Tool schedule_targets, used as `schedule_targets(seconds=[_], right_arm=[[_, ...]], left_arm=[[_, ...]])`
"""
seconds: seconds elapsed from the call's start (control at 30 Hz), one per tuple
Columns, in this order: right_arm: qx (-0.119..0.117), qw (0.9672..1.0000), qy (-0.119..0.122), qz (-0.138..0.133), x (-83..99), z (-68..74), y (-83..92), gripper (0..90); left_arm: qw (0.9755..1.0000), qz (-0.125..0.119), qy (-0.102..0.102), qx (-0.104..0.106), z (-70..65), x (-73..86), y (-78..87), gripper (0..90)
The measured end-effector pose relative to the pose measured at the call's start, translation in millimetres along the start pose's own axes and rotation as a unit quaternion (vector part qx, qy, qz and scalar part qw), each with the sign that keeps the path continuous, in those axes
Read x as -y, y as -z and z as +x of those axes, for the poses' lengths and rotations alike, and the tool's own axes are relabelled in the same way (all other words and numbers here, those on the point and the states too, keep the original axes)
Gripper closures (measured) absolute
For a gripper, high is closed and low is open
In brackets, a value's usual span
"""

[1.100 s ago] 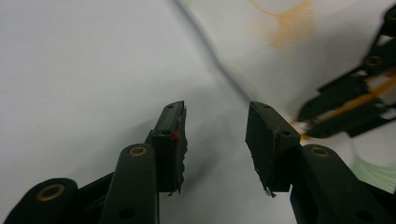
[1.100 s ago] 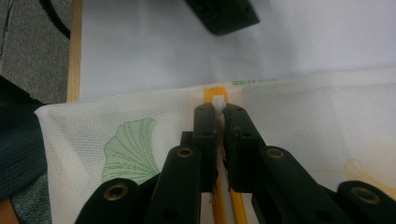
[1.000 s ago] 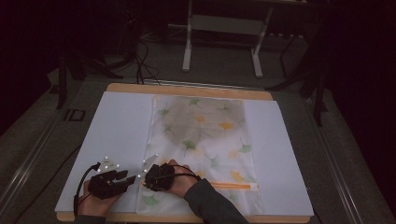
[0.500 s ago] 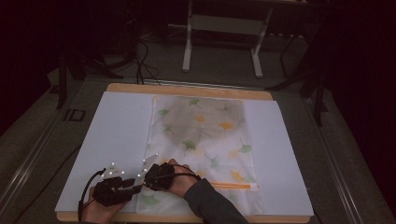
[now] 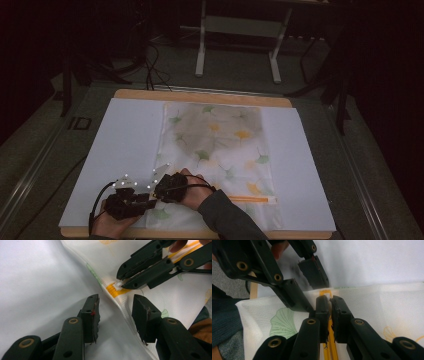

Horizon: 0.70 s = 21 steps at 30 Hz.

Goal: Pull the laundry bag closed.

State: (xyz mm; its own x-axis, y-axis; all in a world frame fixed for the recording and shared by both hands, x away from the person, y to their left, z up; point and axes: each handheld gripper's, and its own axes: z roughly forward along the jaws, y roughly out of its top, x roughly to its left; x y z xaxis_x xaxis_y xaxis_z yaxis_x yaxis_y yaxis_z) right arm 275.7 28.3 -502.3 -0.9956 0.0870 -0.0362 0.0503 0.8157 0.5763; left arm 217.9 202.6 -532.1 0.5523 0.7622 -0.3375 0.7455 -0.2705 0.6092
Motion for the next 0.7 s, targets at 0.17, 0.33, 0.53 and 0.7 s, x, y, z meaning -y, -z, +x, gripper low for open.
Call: schedule_targets(seconds=[0.17,0.33,0.53,0.7], right_arm=[[0.002,1.0,0.006,-0.002,-1.3,2.3,2.7,84.6],[0.004,0.9999,0.012,-0.003,-2.4,1.7,5.6,84.6],[0.005,0.9998,0.015,-0.007,-1.7,1.4,8.1,84.7],[0.004,0.9999,0.015,-0.006,1.0,1.0,9.1,84.9]], left_arm=[[0.9999,0.009,-0.006,0.012,-0.4,-3.3,-4.8,60.2],[0.9996,0.015,-0.01,0.023,0.0,-5.9,-7.9,68.9],[0.9991,0.017,-0.011,0.037,-0.1,-6.3,-8.9,77.9],[0.9989,0.018,-0.015,0.04,-1.0,-6.4,-9.4,86.1]])
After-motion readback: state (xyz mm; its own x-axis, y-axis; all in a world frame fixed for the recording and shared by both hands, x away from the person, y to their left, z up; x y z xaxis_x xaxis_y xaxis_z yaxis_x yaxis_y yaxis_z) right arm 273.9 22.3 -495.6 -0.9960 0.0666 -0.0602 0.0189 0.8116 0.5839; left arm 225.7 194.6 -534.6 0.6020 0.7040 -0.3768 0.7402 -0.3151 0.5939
